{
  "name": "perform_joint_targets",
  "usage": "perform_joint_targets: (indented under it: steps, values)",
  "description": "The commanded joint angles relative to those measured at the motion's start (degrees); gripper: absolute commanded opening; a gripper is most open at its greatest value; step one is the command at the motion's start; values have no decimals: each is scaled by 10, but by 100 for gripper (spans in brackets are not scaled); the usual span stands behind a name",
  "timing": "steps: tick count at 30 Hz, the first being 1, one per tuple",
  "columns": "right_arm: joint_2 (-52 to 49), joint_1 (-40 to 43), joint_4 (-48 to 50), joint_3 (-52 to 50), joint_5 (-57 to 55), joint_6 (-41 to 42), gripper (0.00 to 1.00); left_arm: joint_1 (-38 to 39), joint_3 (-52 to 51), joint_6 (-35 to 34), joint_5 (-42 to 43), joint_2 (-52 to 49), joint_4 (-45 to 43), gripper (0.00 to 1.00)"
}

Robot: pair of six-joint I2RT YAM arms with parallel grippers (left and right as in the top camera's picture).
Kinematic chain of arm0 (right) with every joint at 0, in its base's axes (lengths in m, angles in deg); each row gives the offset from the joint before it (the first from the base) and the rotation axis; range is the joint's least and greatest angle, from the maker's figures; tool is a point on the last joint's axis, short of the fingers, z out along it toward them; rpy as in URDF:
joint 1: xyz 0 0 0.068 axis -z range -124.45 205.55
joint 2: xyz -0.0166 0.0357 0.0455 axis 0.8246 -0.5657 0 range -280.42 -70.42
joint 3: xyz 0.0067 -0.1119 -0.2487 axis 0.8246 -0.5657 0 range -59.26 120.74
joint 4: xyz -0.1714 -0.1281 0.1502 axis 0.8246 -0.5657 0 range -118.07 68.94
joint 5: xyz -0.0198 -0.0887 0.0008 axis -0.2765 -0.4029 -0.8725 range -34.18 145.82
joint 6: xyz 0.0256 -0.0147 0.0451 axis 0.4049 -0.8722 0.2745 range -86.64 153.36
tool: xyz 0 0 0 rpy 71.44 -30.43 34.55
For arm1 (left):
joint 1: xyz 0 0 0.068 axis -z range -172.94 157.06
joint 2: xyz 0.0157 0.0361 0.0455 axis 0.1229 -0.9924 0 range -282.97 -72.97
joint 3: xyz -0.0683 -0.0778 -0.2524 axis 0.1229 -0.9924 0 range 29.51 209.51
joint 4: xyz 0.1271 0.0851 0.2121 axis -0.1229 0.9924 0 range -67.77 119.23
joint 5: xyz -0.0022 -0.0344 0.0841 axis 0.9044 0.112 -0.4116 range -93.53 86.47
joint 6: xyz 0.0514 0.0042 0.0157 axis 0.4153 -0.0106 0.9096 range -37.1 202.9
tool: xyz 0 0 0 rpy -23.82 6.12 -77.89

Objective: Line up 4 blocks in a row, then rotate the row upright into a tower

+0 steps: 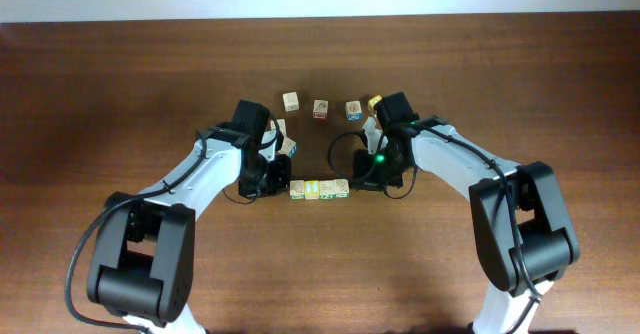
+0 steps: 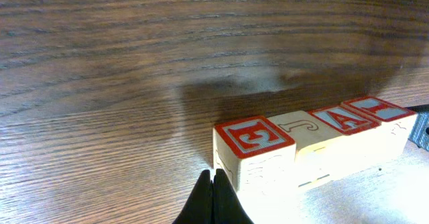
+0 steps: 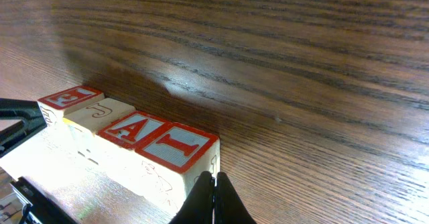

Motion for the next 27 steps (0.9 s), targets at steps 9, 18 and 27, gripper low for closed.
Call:
perform_joint_targets:
  steps: [9,18,27]
  values:
    - [-9,-2,0,-4,4,-6,4,-1,12,14,19,-5,10,0]
    - [-9,65,55,-56,116,-41,4,-1,12,14,19,-5,7,0]
    - [-9,75,133,-105,214,-68,4,-1,12,14,19,-5,7,0]
